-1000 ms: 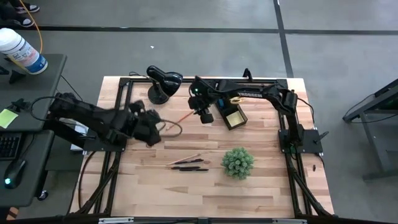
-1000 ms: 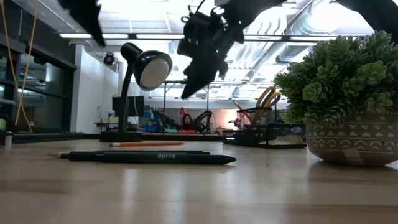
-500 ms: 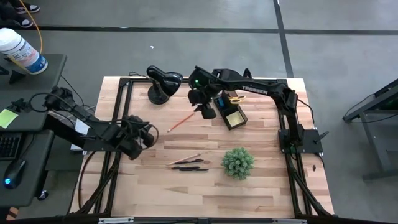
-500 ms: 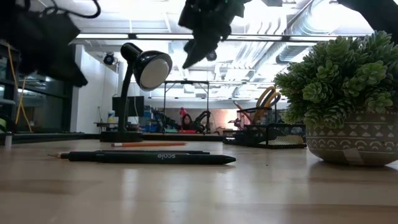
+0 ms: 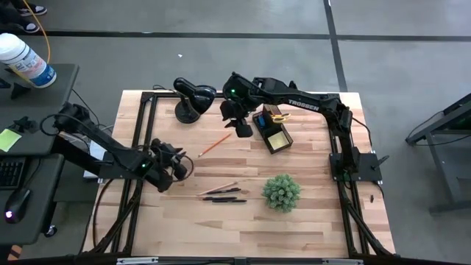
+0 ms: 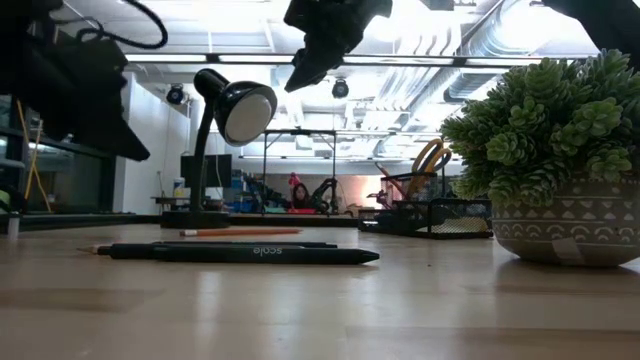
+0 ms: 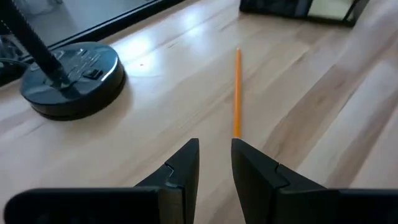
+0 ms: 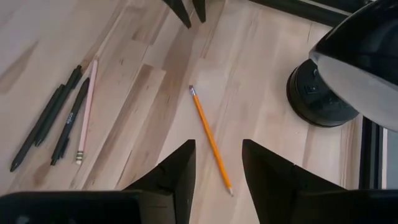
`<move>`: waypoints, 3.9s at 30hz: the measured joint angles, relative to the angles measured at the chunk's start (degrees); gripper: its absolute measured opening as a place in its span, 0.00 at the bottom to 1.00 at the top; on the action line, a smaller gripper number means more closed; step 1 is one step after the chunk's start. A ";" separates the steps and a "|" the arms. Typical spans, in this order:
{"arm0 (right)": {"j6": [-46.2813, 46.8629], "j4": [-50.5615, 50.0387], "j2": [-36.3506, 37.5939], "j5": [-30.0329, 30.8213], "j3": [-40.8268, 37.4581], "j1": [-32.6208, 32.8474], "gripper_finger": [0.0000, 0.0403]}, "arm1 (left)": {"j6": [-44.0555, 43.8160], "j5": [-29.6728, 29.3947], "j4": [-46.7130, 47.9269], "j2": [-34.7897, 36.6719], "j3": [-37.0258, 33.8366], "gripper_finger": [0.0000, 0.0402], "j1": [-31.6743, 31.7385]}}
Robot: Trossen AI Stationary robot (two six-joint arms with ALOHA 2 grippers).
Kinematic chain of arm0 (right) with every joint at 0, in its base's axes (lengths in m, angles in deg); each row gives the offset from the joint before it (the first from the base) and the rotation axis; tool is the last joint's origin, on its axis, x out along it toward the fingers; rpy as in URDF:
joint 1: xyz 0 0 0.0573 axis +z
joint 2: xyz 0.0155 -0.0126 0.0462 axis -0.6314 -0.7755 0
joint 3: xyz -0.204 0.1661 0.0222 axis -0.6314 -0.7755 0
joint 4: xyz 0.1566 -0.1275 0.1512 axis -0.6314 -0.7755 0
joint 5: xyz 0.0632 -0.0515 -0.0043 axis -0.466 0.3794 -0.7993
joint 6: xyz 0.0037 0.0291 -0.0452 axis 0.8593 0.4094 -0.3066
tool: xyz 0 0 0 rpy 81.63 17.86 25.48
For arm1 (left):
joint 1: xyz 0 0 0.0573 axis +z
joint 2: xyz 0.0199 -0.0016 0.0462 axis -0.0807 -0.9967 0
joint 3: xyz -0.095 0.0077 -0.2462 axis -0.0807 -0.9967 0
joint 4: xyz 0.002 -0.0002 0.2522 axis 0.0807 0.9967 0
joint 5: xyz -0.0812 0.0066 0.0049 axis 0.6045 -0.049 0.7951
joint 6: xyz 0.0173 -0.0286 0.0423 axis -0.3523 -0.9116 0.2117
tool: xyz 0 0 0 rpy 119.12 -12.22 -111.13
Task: Pick and place office supplies into organizer
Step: Put the orange pencil into the desk organizer
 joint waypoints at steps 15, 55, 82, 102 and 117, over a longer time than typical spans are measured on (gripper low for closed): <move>5.10 1.22 0.00 -0.18 0.00 0.00 0.32 | 6.68 3.18 -16.47 -13.86 0.04 0.21 1.10; 7.90 3.24 -0.04 -3.48 0.00 0.17 0.32 | 30.14 16.82 -42.79 -21.47 -6.90 0.21 16.57; 8.99 5.09 -0.07 -3.64 0.00 0.17 0.32 | 34.74 23.97 -48.13 -24.43 -6.84 0.21 21.47; 8.72 5.09 -0.07 -3.48 0.00 0.17 0.32 | 29.94 27.36 -43.66 -24.93 -6.49 0.07 21.45; 7.94 4.56 0.04 -0.38 0.00 -0.03 0.32 | 30.16 27.84 -47.57 -24.57 -7.01 0.01 21.45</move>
